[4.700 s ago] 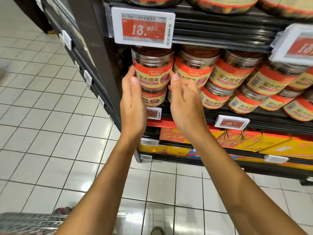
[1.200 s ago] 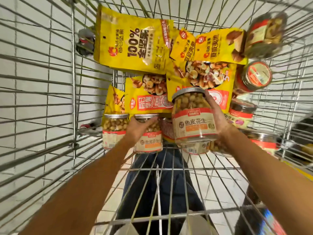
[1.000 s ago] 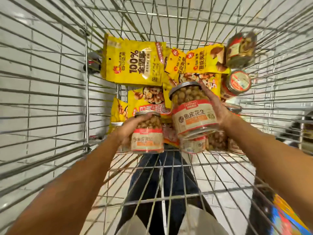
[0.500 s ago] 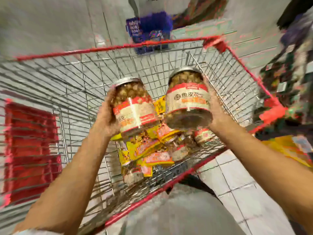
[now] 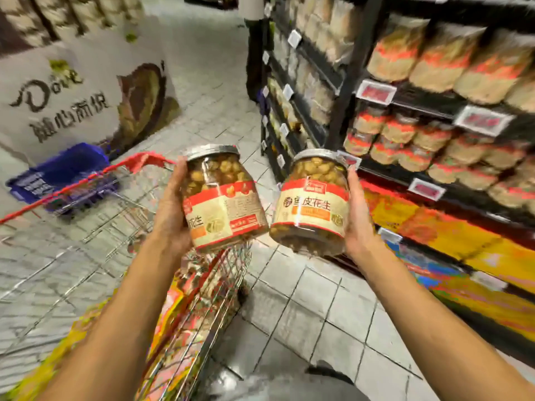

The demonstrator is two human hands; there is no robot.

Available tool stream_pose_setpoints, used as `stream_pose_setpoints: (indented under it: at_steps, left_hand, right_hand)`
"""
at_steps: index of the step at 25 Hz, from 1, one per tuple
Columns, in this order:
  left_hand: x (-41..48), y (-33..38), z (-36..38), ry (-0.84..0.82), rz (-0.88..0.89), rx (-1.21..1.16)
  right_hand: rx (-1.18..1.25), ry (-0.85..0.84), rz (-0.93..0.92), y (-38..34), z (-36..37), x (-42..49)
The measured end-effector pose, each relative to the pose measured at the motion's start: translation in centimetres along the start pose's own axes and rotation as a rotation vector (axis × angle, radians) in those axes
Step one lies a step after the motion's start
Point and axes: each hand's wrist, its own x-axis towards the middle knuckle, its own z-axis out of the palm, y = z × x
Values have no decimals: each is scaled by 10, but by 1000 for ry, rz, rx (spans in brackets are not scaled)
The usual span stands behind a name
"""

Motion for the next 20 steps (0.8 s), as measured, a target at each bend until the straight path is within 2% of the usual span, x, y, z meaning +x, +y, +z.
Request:
stream_pose_setpoints:
  at_steps: [7, 11, 15, 18, 20]
  left_hand:
    - [86, -92, 181, -253, -102, 34]
    - [117, -126, 242, -374, -156, 29]
    - [160, -145, 298, -401, -204, 104]
    - [192, -156, 333, -458, -198, 136]
    - [211, -162, 361, -552, -217, 160]
  right_hand:
    - [-29, 207, -254, -154, -132, -48]
    - [-1, 295, -311, -196, -180, -62]
    - [16, 369, -387, -228, -219, -64]
    - [5, 387, -520, -252, -234, -62]
    - [9, 408, -644, -275, -248, -61]
